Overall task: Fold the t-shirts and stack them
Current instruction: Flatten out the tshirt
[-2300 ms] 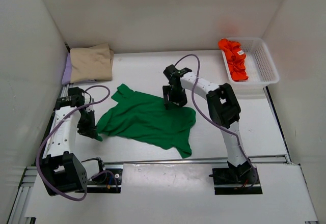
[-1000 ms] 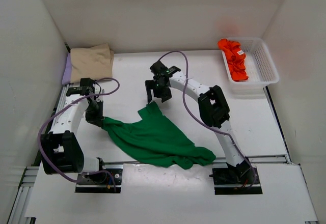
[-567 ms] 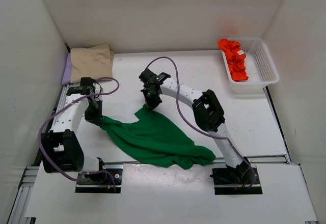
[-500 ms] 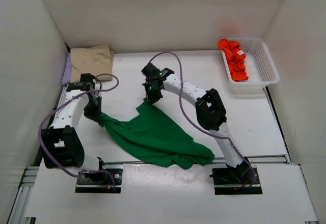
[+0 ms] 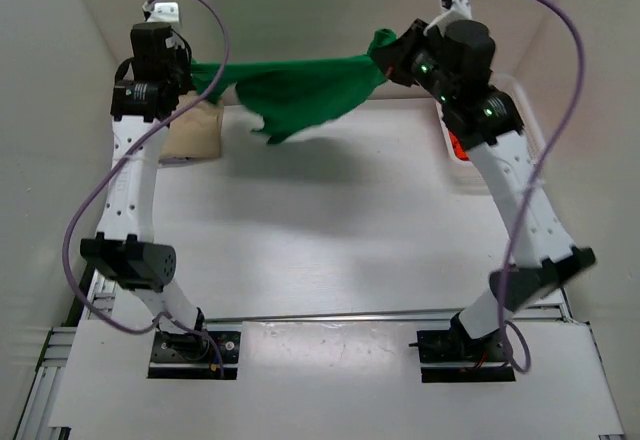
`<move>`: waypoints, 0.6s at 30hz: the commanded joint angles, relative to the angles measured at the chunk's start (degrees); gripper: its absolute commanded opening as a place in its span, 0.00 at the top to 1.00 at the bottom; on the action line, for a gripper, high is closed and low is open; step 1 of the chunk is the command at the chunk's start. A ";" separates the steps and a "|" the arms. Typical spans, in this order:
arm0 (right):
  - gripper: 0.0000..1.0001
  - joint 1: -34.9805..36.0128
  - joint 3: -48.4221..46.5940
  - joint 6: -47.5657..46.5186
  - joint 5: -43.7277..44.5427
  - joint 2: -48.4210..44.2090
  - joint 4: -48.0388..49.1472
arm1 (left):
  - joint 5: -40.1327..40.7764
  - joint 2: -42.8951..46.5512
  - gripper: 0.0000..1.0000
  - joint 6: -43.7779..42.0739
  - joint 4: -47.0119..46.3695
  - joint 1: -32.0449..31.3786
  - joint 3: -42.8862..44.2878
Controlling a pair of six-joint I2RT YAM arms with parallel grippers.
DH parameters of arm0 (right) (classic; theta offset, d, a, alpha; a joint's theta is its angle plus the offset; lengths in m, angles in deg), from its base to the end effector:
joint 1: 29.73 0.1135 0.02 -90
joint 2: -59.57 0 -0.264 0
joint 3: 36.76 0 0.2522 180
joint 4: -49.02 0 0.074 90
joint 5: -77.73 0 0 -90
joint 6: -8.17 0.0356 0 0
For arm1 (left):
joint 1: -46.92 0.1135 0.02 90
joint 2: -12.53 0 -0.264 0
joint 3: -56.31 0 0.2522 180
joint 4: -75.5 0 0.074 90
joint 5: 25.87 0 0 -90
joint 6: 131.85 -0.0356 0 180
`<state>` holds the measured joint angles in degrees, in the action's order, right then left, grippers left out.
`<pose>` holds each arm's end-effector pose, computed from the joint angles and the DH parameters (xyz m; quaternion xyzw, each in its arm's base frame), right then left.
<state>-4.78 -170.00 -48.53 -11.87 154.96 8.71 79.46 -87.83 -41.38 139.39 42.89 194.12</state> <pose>0.3206 0.1489 0.5264 0.0550 0.7200 0.3345 0.6055 0.3645 -0.0162 0.4783 -0.0440 0.8443 0.0928 0.5260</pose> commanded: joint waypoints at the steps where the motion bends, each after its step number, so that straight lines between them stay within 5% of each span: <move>1: 0.91 0.97 12.47 -1.49 5.91 -7.13 0.88 | 6.91 8.05 0.90 -0.47 0.23 -0.87 -13.66; 10: 0.56 6.07 77.60 22.06 4.52 -33.41 2.03 | 3.75 25.72 0.90 -0.47 -2.39 -9.41 -64.69; 11: 0.49 6.08 81.39 23.55 4.52 -37.61 0.63 | 3.74 25.74 0.90 -0.47 -3.19 -10.11 -71.16; 14: 0.47 2.15 88.52 25.94 6.97 -44.39 -5.09 | 3.04 26.44 0.90 -0.47 -4.68 -11.78 -78.06; 18: 0.41 -0.69 86.00 21.03 9.18 -49.52 -5.10 | 3.56 26.44 0.90 -0.47 -7.41 -11.79 -84.14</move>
<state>-4.19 -78.97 -27.31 -5.68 107.21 0.17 82.17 -64.59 -41.88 136.75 31.39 110.67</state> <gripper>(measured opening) 0.581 0.133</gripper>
